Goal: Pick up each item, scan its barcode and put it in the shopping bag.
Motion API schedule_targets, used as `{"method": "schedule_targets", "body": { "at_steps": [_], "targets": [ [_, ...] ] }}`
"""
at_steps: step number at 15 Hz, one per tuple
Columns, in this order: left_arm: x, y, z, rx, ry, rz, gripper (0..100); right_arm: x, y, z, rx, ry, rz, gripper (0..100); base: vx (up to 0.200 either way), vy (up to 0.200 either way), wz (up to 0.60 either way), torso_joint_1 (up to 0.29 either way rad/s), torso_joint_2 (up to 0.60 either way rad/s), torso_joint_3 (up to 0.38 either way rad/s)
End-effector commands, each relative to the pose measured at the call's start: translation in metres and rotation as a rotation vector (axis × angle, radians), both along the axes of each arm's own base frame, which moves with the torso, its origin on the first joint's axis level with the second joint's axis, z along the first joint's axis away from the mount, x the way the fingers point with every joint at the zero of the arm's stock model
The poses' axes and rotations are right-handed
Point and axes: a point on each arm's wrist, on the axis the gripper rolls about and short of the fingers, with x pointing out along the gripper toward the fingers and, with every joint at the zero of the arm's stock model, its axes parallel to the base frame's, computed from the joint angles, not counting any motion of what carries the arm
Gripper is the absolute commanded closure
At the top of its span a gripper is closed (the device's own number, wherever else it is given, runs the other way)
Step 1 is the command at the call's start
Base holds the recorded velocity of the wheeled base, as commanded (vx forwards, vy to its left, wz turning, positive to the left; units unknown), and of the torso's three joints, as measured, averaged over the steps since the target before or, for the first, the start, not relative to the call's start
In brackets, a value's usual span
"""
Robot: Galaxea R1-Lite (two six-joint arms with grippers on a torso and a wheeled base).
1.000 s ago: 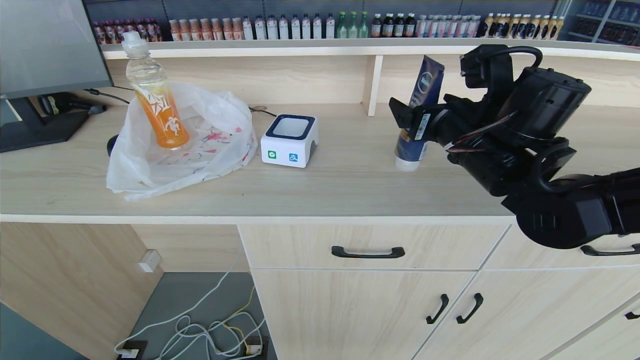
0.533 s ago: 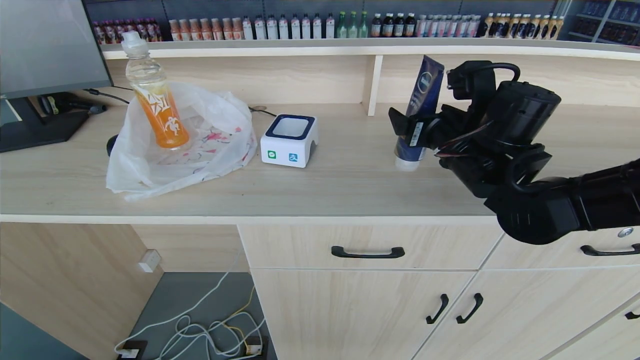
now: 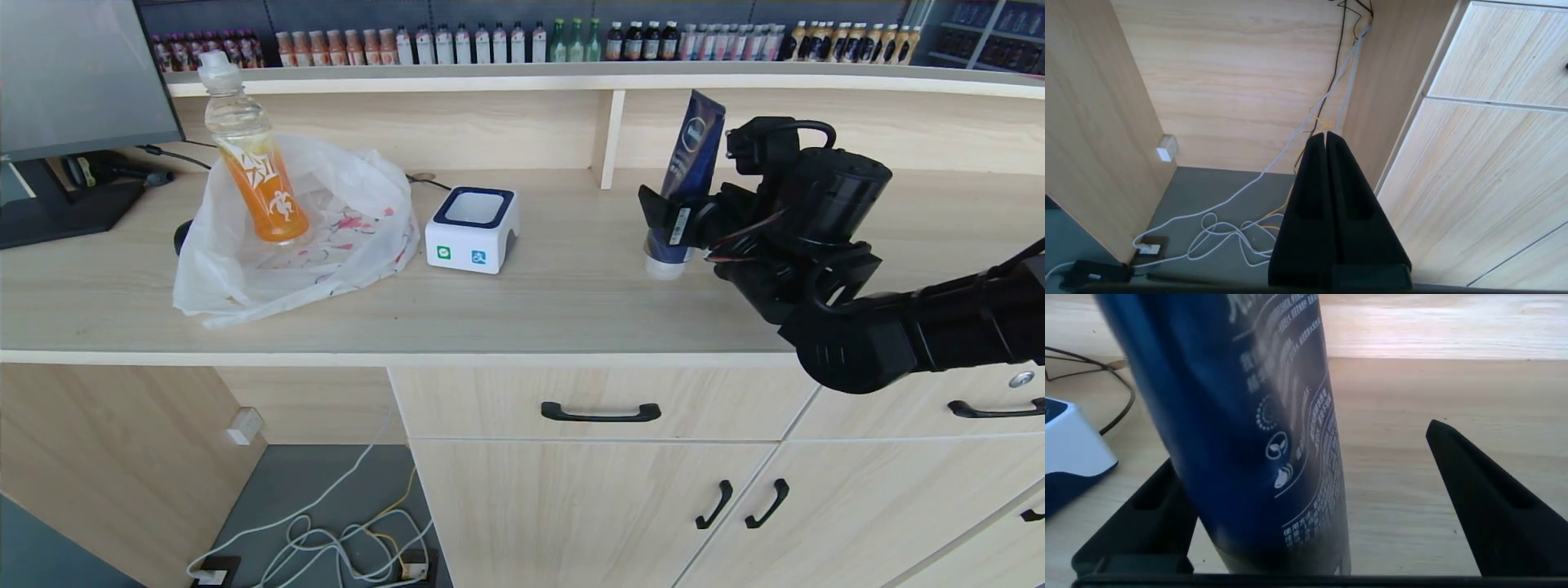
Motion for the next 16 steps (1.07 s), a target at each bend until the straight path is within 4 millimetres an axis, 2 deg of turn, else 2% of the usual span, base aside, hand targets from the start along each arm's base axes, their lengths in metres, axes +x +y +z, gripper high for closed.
{"method": "schedule_targets", "body": {
  "at_steps": [1, 7, 8, 16],
  "targets": [
    [0.0000, 0.0000, 0.0000, 0.000, 0.000, 0.000, 100, 0.0000, 0.0031, -0.0020, -0.006, 0.004, 0.007, 0, 0.000, 0.000, 0.00, 0.000, 0.00, 0.000],
    [0.0000, 0.0000, 0.0000, 0.000, 0.000, 0.000, 100, 0.0028, 0.0024, -0.0054, -0.012, 0.012, 0.005, 0, 0.000, 0.000, 0.00, 0.000, 0.00, 0.000],
    [0.0000, 0.0000, 0.0000, 0.000, 0.000, 0.000, 100, 0.0025, 0.0023, -0.0066, -0.013, 0.015, 0.005, 100, 0.000, 0.000, 0.00, 0.000, 0.00, 0.000],
    [0.0000, 0.0000, 0.0000, 0.000, 0.000, 0.000, 100, 0.0030, 0.0025, -0.0065, -0.013, 0.015, 0.005, 100, 0.000, 0.000, 0.00, 0.000, 0.00, 0.000]
  ]
}}
